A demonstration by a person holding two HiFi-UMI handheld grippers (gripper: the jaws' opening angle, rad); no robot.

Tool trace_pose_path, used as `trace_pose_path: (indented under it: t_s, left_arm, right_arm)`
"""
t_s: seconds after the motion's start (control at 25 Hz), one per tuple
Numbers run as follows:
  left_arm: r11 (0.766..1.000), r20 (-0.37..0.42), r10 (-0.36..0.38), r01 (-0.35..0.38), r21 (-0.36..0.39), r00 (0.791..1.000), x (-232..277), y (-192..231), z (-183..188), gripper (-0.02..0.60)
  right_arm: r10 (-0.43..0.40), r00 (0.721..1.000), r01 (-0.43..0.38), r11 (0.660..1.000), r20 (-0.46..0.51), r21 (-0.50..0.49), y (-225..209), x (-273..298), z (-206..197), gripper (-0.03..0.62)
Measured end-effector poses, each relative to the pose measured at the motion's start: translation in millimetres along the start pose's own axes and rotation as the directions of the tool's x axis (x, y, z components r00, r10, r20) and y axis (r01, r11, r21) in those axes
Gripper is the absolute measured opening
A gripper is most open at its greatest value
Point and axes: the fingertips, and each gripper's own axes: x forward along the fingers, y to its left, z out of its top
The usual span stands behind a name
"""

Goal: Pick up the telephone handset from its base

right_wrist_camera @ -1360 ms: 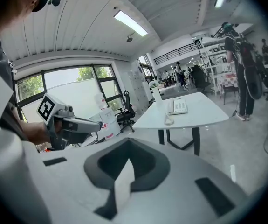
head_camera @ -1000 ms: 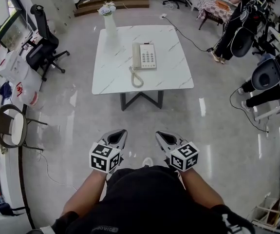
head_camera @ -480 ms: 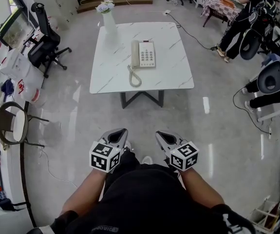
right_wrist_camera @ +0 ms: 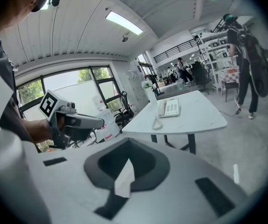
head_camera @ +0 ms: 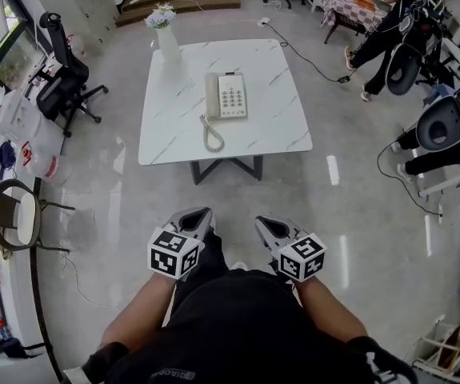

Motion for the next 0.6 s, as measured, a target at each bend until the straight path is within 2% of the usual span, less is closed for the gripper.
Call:
trace_pose_path:
  t_s: [0.28, 0.44, 0.6]
  left_arm:
    - [1.000, 0.008, 0.004, -0.004, -0.006, 1.000, 13, 25, 17, 0.002]
    - [1.000, 0.004, 0.011, -0.011, -0.022, 1.000, 25, 50, 22, 0.003]
    - [1.000, 0.013, 0.011, -0.011, -0.026, 1.000, 39, 80, 43, 0.002]
  right_arm:
    - [-0.007, 1.000, 0.007, 1.000, -0.015, 0.007, -15, 25, 14, 0.002]
    - [-0.006, 1.000, 0.006, 1.000, -0.024, 0.003, -27, 50, 27, 0.001]
    - [-0.009, 0.999, 0.009, 1.000, -0.034, -0.008, -37, 79, 51, 0.000]
